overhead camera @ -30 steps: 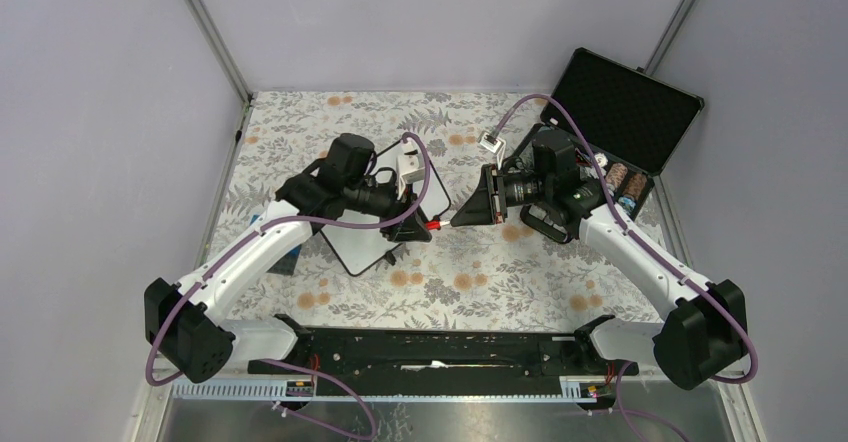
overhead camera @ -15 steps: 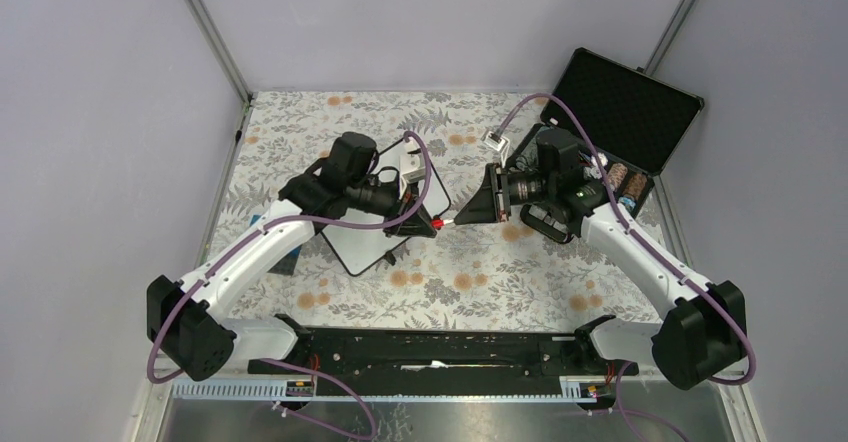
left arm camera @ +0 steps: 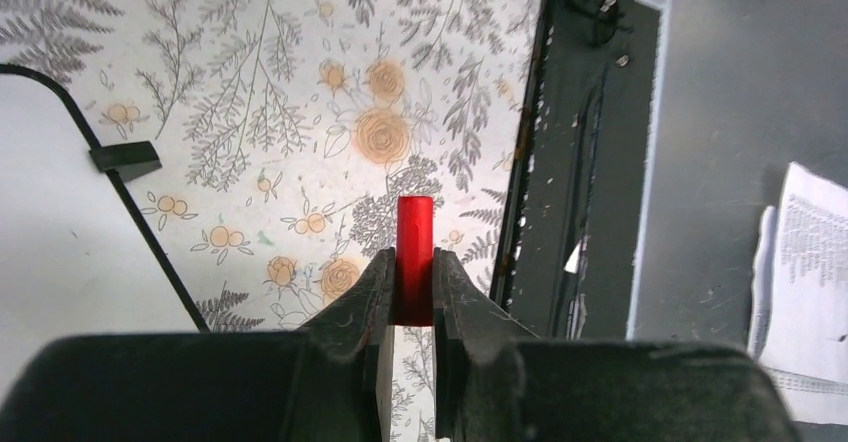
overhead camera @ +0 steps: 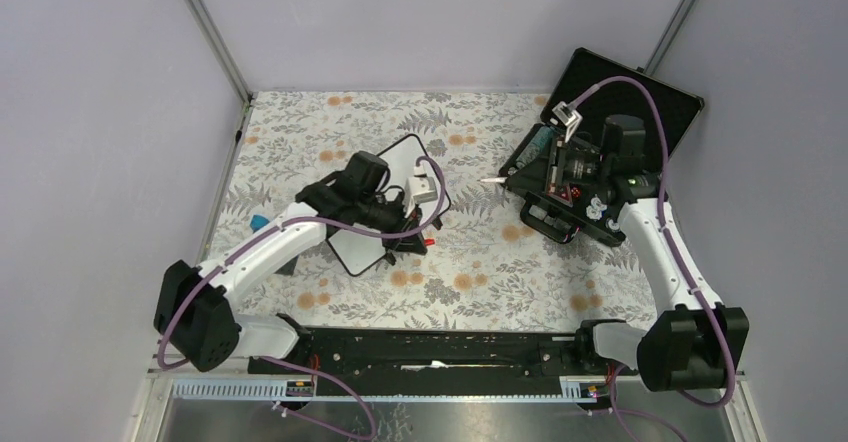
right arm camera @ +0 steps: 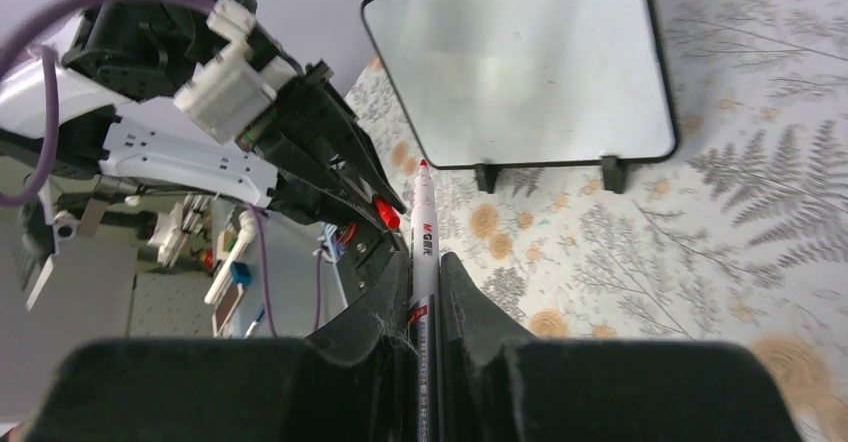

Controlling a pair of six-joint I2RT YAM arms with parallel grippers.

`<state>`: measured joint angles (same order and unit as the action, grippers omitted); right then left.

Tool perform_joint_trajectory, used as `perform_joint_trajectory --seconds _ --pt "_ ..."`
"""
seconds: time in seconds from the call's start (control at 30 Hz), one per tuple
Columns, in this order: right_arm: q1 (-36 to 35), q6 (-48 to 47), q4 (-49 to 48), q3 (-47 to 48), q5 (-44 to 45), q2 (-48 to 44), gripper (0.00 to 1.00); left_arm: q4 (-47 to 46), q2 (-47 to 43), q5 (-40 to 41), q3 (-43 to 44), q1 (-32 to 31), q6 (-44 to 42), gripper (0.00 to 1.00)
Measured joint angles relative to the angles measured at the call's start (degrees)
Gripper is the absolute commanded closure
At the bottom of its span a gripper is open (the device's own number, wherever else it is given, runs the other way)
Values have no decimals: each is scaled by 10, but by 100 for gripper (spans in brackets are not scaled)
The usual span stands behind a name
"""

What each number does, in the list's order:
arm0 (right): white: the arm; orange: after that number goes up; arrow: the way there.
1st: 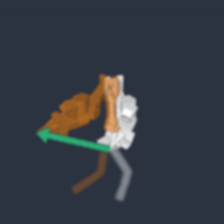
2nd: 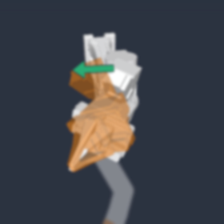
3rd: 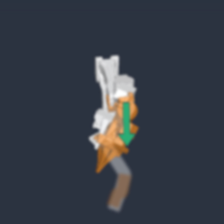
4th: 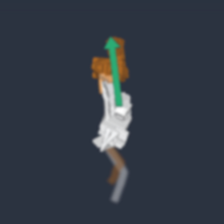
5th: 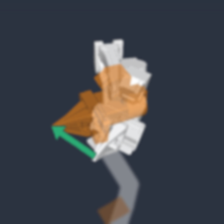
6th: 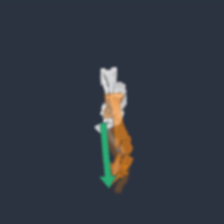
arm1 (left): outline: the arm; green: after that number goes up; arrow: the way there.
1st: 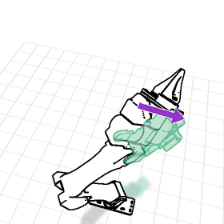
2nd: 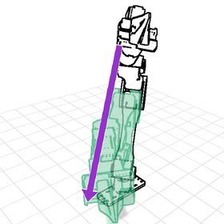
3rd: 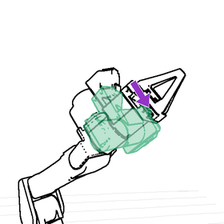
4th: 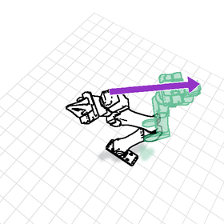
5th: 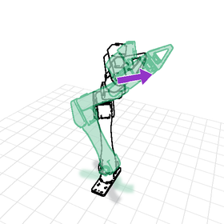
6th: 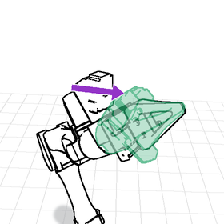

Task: Write a sentence on the whiteboard
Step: Open the pen cap from the whiteboard marker, then place the pen cap at the center of the board.

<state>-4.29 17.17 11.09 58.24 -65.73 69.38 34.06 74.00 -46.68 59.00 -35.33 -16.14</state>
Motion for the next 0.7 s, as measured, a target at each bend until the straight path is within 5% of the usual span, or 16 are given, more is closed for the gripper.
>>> perform_joint_trajectory --seconds 0.27,0.7 --pt "81 -29 19 -12 2 -6 100 -17 85 101 -27 -82 -32 94" --pt "82 -69 43 -68 6 -40 100 -47 210 189 -29 -158 -65 90"
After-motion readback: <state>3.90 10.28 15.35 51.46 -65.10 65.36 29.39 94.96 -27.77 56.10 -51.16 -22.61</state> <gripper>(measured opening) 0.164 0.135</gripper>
